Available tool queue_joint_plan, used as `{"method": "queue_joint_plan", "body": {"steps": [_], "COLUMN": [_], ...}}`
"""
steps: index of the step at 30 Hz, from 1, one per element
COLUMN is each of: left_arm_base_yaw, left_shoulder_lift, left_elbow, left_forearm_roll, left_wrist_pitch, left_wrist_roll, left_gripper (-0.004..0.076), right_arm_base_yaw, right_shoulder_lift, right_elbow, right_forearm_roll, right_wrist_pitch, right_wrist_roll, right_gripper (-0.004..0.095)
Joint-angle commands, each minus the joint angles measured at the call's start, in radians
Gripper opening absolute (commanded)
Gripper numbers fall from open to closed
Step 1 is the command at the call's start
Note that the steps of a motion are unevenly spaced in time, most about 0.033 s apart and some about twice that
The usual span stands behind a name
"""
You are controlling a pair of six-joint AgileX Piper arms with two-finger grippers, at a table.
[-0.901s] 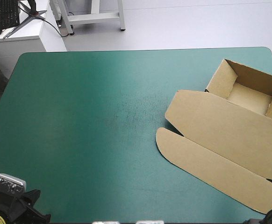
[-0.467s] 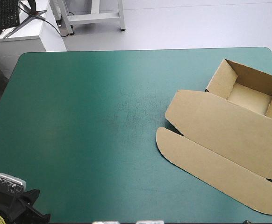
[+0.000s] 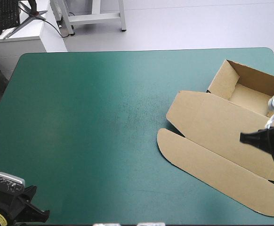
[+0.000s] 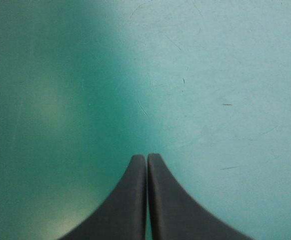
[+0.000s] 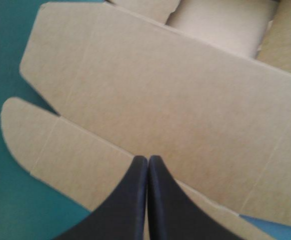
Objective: Fold the box
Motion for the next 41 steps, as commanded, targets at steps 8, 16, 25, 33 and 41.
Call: {"method": "queue_joint_plan", "body": {"steps": [8,16,25,33,41], "left_arm_base_yaw": [-0.005,-0.005,-0.005,-0.005,-0.005], "left_shoulder_lift": [0.013,0.013,0.013,0.013,0.013], "left_elbow": [0.024,0.024,0.024,0.024,0.024], "left_forearm_roll": [-0.001,-0.016,-0.016,-0.016,-0.016], "left_wrist_pitch": [-0.136,-0.113,-0.113,-0.113,-0.113], "left_wrist_roll": [-0.01,-0.008,-0.008,-0.008,-0.008], "left_gripper": [-0.001,-0.001,-0.001,-0.001,-0.001], "right_arm_base_yaw": [0.039,0.039,0.039,0.039,0.039], "right_shoulder_lift": [-0.382,-0.569,-0.604,-0.604,-0.604], "right_elbow": [0.399,0.632,0.671,0.671,0.671], "right_forearm_roll": [0.069,0.069,0.069,0.069,0.069], "right_wrist_pitch": [-0.097,-0.225,-0.224,-0.224,-0.224], "right_wrist_roll": [-0.123,-0.185,-0.188,-0.177,-0.177], "right_gripper": [-0.0015,-0.0015,-0.0015,-0.0015,-0.0015]}}
